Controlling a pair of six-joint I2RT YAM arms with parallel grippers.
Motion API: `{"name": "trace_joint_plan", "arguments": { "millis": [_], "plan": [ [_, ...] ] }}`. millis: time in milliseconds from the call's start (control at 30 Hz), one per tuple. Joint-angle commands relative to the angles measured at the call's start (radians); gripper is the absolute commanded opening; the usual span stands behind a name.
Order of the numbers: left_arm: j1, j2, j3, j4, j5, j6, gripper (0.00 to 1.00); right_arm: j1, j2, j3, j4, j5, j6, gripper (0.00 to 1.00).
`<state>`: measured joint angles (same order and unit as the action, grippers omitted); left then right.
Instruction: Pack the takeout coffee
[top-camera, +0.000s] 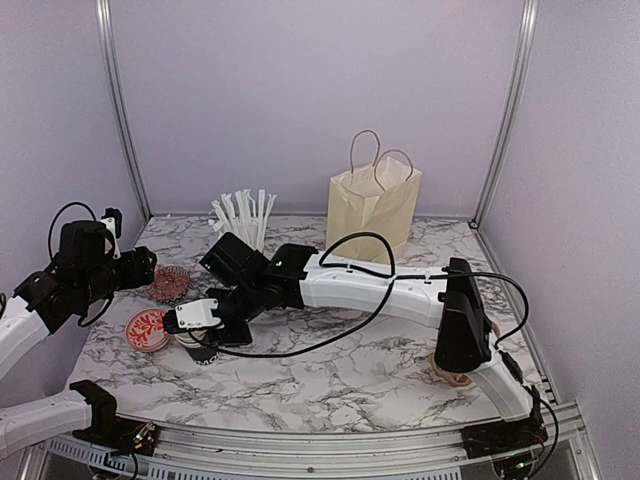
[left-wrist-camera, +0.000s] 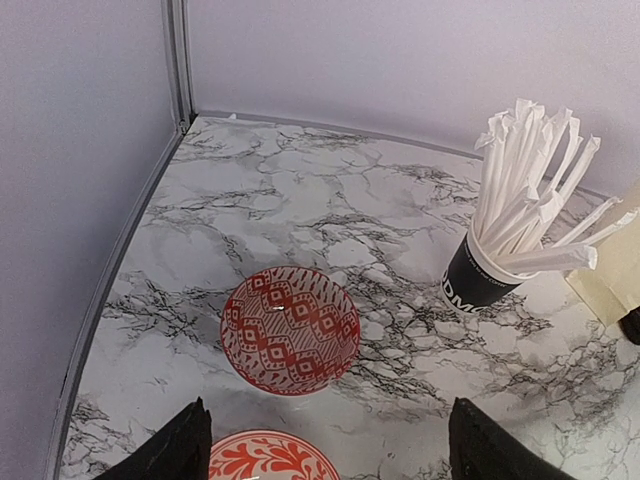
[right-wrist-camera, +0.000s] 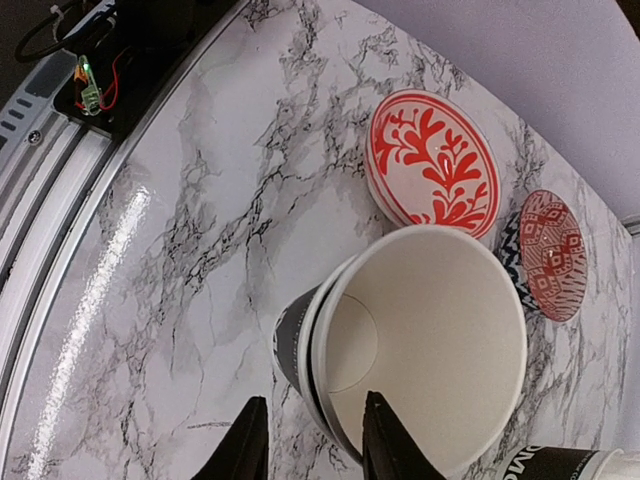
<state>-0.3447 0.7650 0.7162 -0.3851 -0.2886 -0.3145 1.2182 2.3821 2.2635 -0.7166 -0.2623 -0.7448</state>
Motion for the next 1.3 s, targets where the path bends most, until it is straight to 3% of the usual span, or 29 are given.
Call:
{"name": "trace_joint_plan", "arguments": {
  "millis": [0, 400, 867, 1033, 1167, 1267],
  "plan": [
    [0.005, -0.004, -0.010, 0.027, 0.011, 0.004, 0.82, 0.007, 0.013, 0.041, 0.022, 0.029, 0.003, 0.30],
    [0.005, -0.003, -0.012, 0.027, 0.015, 0.006, 0.82, 0.023, 0.000, 0.034, 0.001, 0.050, -0.033, 0.16],
    [0.005, 0.005, -0.012, 0.027, 0.017, 0.010, 0.82, 0.049, -0.040, 0.006, -0.021, 0.121, -0.070, 0.10],
    [0.005, 0.009, -0.015, 0.027, 0.017, 0.012, 0.82, 0.049, -0.064, -0.007, -0.025, 0.129, -0.063, 0.00],
    [0.005, 0.021, -0.015, 0.032, 0.025, 0.011, 0.81, 0.048, -0.097, -0.020, -0.036, 0.142, -0.052, 0.00],
    [0.005, 0.014, -0.030, 0.078, 0.110, 0.036, 0.79, 0.029, -0.149, -0.038, -0.035, 0.129, -0.019, 0.00]
  ]
}}
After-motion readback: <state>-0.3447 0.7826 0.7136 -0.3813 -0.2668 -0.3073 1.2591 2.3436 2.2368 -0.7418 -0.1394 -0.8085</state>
